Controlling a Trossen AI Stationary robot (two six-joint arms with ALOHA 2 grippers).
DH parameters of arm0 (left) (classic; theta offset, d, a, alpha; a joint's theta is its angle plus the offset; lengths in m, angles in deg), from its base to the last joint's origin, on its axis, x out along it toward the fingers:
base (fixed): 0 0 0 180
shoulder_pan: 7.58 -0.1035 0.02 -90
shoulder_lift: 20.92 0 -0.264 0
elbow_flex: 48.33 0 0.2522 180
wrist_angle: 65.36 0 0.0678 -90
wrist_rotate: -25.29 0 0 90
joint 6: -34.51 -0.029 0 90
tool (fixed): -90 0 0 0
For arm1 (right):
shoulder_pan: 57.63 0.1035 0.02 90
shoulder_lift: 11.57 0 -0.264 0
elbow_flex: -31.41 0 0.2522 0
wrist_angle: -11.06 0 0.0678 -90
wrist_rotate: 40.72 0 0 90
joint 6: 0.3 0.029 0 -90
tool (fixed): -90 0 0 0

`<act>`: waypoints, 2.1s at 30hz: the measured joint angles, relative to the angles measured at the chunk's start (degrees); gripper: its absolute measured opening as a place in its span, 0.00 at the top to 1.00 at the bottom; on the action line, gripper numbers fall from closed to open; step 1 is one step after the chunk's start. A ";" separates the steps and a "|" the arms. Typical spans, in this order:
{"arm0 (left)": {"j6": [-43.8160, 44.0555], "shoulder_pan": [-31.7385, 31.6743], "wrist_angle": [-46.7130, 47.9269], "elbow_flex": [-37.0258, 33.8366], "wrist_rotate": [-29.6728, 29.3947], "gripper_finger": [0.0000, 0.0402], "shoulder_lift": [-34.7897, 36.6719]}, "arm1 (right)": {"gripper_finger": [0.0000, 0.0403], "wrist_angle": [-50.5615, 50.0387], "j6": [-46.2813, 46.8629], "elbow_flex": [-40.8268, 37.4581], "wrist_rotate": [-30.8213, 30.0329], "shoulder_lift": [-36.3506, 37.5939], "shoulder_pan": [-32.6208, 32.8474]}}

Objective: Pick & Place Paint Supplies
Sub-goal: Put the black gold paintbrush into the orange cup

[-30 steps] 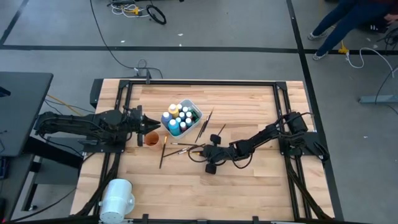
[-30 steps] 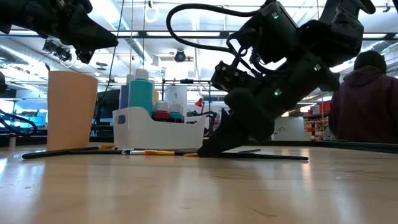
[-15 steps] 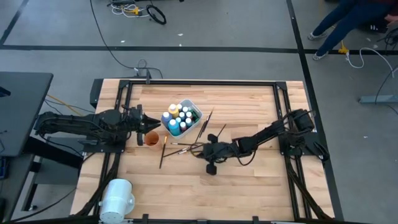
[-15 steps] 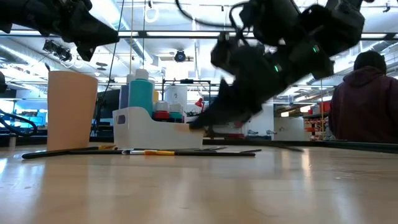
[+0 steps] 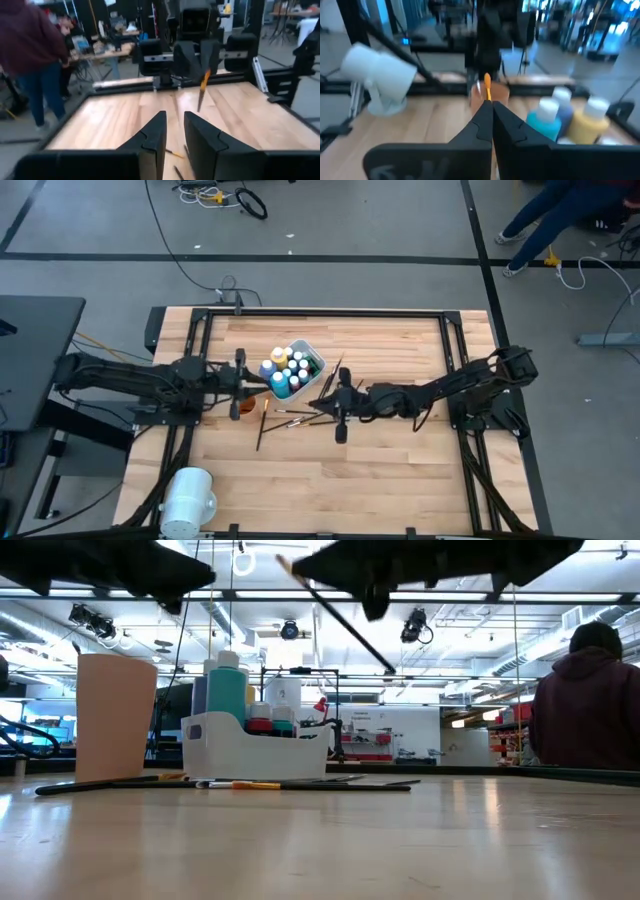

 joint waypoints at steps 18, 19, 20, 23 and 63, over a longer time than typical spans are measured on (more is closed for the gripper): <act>-3.42 -0.09 -33.16 0.61 1.70 0.54 -23.60 | 1.00 5.77 -1.63 0.00 0.44 0.32 -2.00; -3.11 -0.09 -33.38 1.10 2.14 0.52 -24.39 | 1.00 5.77 -1.63 0.00 0.42 0.32 -2.00; -2.65 -0.09 -33.16 1.90 2.99 0.51 -25.25 | 1.00 5.77 -1.63 0.00 0.39 0.32 -2.00; -1.80 -0.09 -33.51 4.95 6.29 0.49 -28.50 | 1.00 5.73 -1.65 0.00 0.39 0.32 -2.02; -0.45 -0.02 -30.03 11.19 6.58 0.98 -35.78 | 0.88 0.91 -3.29 0.04 -0.47 0.45 -1.93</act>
